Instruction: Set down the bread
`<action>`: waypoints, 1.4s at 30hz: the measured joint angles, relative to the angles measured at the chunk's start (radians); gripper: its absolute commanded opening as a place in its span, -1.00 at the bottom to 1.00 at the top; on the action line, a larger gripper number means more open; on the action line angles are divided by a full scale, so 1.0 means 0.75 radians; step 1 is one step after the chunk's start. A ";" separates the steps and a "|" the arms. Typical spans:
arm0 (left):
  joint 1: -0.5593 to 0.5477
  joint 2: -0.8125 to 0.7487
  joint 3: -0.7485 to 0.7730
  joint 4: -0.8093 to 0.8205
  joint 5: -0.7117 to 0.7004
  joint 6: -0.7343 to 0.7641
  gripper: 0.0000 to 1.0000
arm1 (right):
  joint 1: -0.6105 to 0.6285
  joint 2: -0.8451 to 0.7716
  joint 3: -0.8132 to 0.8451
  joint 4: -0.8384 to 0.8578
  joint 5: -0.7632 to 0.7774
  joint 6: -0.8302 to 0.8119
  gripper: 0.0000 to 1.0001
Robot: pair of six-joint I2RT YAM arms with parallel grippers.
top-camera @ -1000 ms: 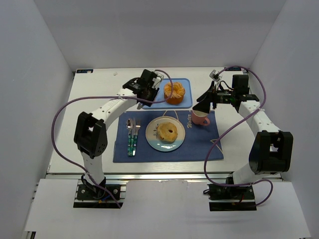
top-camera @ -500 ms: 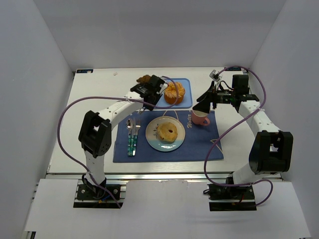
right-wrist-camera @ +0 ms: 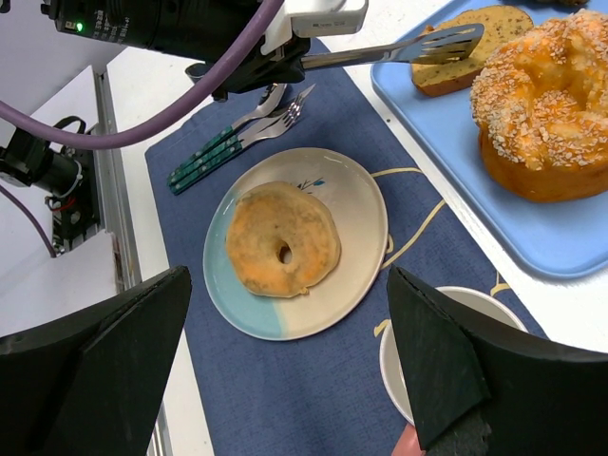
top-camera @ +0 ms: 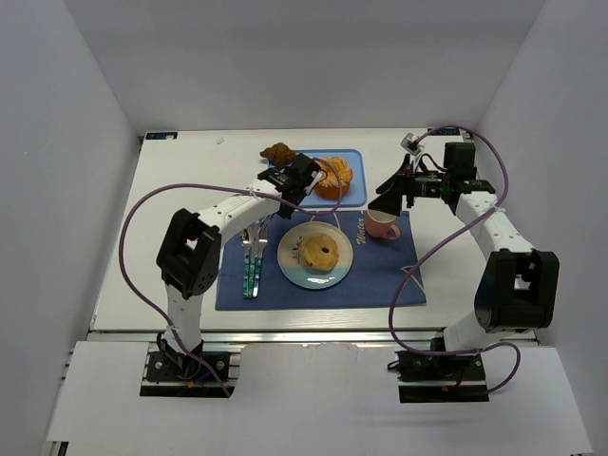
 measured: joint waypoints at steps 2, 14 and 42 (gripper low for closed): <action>-0.001 0.000 0.001 0.001 -0.002 0.000 -0.71 | -0.001 0.000 0.000 -0.001 0.000 0.000 0.77; 0.048 -0.082 0.036 0.006 0.033 -0.143 -0.76 | -0.009 -0.001 -0.020 -0.001 -0.004 0.003 0.77; 0.542 -0.250 -0.185 0.213 0.802 -0.452 -0.07 | -0.009 -0.002 -0.020 0.001 -0.009 0.004 0.78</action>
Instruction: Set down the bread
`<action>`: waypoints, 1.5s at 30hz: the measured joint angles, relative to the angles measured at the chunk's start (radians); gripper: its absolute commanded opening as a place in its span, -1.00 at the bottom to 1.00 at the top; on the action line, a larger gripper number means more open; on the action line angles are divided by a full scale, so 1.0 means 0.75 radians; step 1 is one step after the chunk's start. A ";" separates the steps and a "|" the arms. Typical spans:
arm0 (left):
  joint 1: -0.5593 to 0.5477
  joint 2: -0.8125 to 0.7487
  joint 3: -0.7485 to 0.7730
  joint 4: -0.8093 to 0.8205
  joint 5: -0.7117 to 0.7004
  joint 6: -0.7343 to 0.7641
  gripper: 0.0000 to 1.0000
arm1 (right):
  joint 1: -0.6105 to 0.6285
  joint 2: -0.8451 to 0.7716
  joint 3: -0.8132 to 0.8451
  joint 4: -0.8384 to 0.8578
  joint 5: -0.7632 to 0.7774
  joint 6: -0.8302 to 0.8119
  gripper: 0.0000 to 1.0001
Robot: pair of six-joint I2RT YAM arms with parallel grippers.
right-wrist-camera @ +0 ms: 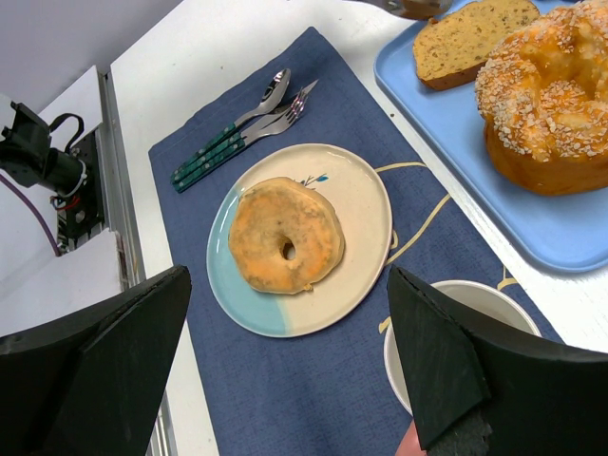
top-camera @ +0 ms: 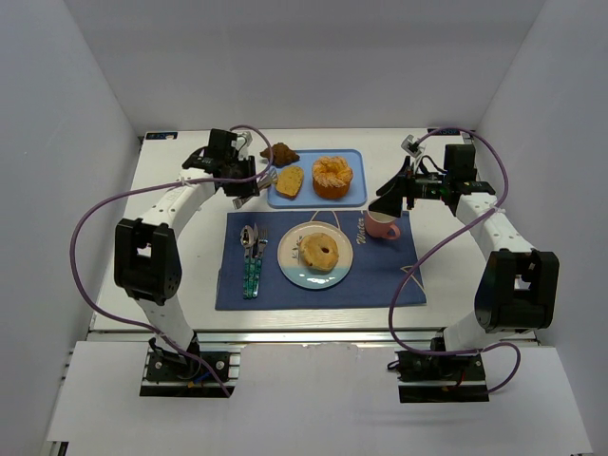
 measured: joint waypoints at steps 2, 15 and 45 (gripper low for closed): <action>0.004 0.001 -0.008 -0.002 0.011 -0.003 -0.07 | 0.000 0.000 0.000 0.000 -0.001 0.000 0.78; 0.009 0.037 -0.008 0.005 0.115 -0.009 -0.07 | 0.000 0.000 0.000 0.000 -0.001 0.000 0.78; 0.092 -0.867 -0.696 0.058 0.501 -0.218 -1.00 | -0.016 -0.001 -0.020 0.009 -0.020 0.012 0.78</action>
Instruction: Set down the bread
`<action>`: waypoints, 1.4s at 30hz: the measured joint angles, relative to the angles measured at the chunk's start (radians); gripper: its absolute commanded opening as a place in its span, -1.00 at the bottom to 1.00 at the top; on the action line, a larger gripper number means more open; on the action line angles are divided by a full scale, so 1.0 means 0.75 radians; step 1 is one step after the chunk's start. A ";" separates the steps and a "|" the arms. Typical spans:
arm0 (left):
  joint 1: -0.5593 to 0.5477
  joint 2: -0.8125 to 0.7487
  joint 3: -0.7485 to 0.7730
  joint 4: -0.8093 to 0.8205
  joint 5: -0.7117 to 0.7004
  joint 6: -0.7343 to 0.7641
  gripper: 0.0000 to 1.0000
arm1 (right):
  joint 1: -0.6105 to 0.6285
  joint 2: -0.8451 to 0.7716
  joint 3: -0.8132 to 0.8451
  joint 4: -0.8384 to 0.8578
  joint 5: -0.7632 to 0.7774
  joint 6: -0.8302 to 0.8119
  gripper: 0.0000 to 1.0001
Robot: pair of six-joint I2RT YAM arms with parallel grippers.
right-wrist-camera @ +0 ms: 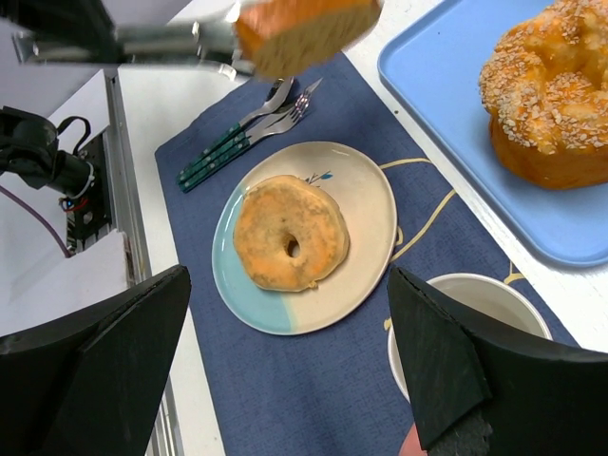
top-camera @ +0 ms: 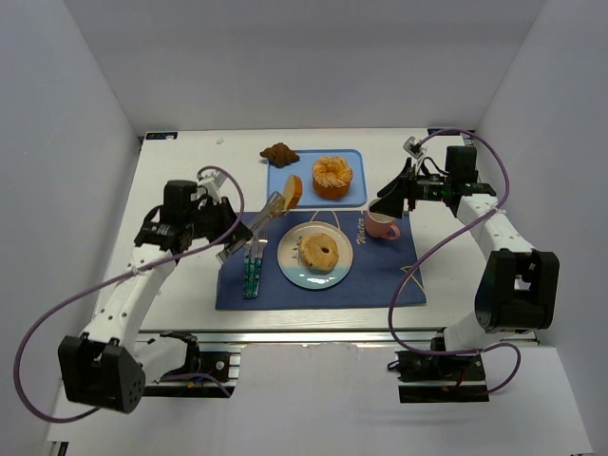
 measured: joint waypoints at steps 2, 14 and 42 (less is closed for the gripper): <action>0.000 -0.079 -0.077 -0.043 0.019 -0.012 -1.00 | -0.001 0.000 0.000 0.001 -0.006 0.004 0.78; 0.000 -0.251 -0.221 -0.249 0.083 -0.012 -1.00 | 0.000 0.000 0.000 0.000 -0.008 0.017 0.78; 0.000 -0.242 -0.214 -0.507 0.084 0.101 -0.09 | -0.001 0.000 0.000 0.000 -0.016 0.017 0.78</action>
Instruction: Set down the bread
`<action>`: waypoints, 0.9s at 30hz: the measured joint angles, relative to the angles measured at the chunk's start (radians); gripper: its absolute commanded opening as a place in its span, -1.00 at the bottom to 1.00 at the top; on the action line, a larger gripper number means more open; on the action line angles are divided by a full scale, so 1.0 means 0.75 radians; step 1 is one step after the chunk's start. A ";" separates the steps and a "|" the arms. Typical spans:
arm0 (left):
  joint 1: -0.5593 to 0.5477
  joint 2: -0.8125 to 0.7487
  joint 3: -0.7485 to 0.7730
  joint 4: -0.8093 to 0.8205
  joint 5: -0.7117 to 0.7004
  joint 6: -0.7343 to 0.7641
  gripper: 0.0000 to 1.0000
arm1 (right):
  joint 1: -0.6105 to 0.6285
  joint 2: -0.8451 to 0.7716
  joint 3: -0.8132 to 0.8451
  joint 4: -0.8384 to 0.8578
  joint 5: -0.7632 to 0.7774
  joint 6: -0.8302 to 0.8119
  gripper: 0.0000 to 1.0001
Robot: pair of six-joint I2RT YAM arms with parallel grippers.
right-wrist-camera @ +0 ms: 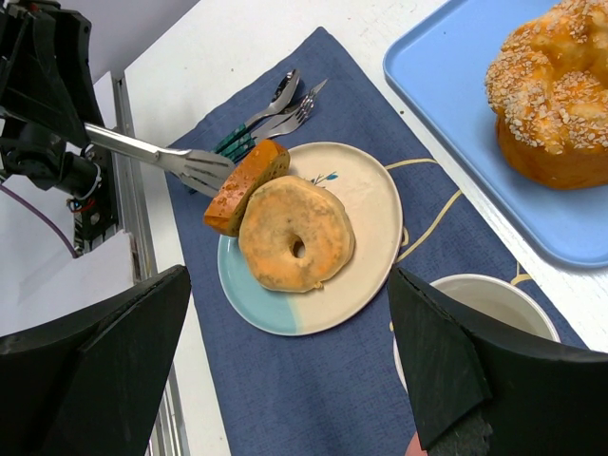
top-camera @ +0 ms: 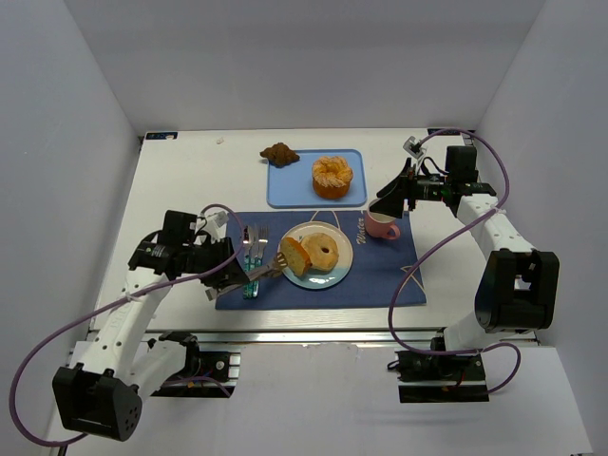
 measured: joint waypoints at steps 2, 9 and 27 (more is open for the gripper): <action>0.000 -0.014 0.014 -0.009 -0.016 -0.006 -0.14 | 0.001 0.000 0.000 0.000 0.000 0.000 0.78; 0.000 -0.068 0.061 -0.032 -0.091 -0.046 -0.36 | 0.000 0.000 0.000 0.000 0.000 0.000 0.79; 0.198 0.461 0.246 0.362 -0.935 0.234 -0.46 | 0.000 0.001 0.017 -0.054 -0.020 -0.066 0.79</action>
